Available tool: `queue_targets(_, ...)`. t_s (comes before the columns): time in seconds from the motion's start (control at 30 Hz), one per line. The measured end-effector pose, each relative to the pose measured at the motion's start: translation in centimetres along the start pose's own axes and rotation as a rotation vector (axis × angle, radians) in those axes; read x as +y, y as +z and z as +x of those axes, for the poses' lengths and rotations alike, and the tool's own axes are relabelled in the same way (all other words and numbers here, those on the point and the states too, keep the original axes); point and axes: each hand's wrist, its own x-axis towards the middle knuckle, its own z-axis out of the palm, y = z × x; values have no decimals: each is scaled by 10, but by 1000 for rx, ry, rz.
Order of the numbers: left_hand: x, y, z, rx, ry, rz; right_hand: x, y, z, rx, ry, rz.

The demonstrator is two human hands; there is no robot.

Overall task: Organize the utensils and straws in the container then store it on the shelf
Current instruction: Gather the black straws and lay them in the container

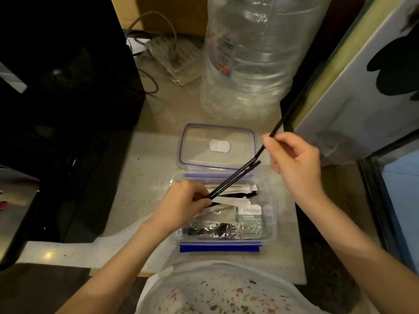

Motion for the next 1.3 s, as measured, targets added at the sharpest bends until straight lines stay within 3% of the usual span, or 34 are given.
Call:
queue_targets(0.13,2,0,1,21,-76,-210,2,-2,1,58,34,9)
queue_targets(0.27,1,5,-1,-97,-25,-111,12,4,-5,14,129,57)
queue_targets(0.37,-2,6,-2,-60,-92,-180,16,4,-3,8,210,63)
queue_targets(0.47,-3,4,0,-1,-195,-434,18,9,-11,-174,361,66)
queue_targets(0.57,3,6,2,-85,-238,-725,19,23,-28,-392,480,79)
queue_targets(0.67,6,12,2,-159,-267,-902,19,35,-36,-409,560,186)
queue_targets(0.9,0,11,2,-286,-284,-828,25,41,-40,-471,552,192)
queue_targets(1.2,-5,5,8,-325,-151,-698,24,42,-34,-540,566,169)
queue_targets(1.3,-7,9,12,-291,-86,-568,24,42,-35,-586,521,28)
